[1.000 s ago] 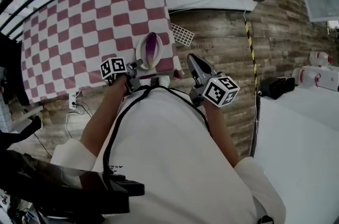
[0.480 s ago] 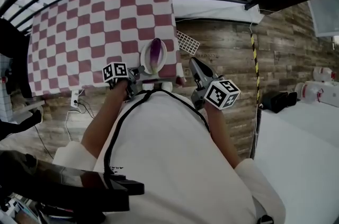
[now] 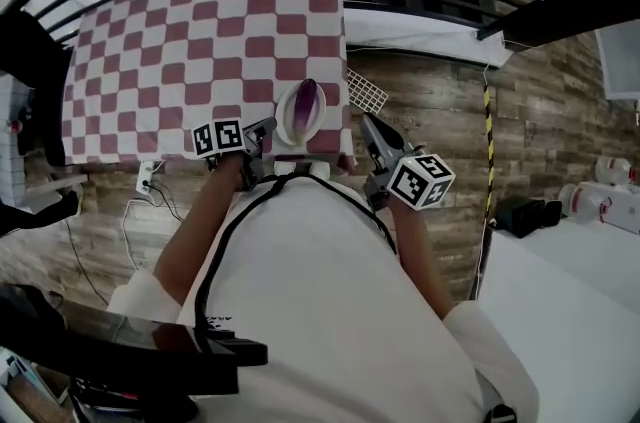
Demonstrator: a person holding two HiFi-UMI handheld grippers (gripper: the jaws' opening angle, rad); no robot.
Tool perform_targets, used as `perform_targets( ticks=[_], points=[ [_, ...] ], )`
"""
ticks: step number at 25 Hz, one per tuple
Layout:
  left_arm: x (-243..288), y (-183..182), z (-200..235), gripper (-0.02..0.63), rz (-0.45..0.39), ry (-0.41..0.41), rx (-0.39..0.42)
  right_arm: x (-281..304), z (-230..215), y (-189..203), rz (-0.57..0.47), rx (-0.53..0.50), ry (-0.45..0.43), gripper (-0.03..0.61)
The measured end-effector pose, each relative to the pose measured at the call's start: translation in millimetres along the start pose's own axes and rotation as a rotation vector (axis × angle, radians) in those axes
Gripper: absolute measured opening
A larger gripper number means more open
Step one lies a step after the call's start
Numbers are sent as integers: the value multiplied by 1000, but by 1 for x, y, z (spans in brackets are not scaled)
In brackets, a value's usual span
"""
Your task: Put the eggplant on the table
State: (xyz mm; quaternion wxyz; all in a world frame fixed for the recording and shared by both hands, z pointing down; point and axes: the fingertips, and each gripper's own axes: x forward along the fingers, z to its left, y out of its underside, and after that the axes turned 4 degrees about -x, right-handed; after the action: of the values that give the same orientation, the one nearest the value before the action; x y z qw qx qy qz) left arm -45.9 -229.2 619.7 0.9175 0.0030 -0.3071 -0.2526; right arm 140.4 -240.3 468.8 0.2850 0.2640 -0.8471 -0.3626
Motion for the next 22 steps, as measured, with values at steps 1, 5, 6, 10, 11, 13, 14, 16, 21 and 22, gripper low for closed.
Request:
perform_targets(
  ticks=[1,5,6,10,11,13,14,16,21,22],
  points=[
    [-3,-4,-7,51,-13,5,31,2,2,-2,-1,-5,-8,8],
    [-16,-20,-36,25,-65,25,136,9,10,-10,-4,-27,-30,8],
    [-19,-25,-43,25,-78,37,152,11,12,-12,-7,-33,-34,8],
    [-32,-40,-71,13,-129,68,227,13,20,-22,-24,-54,-45,8],
    [-36,-42,-78,10,-141,75,243,13,22,-25,-27,-60,-47,8],
    [-43,-48,-91,8,-166,96,271,13,27,-29,-35,-75,-51,8],
    [-46,-51,-97,8,-178,107,287,12,30,-32,-39,-83,-52,8],
    [-53,-56,-110,8,-202,121,327,11,35,-37,-49,-99,-55,8],
    [-74,-65,-139,8,-277,111,454,4,49,-50,-86,-107,-67,8],
    [-78,-66,-145,8,-293,114,474,2,53,-52,-95,-103,-72,8]
  ],
)
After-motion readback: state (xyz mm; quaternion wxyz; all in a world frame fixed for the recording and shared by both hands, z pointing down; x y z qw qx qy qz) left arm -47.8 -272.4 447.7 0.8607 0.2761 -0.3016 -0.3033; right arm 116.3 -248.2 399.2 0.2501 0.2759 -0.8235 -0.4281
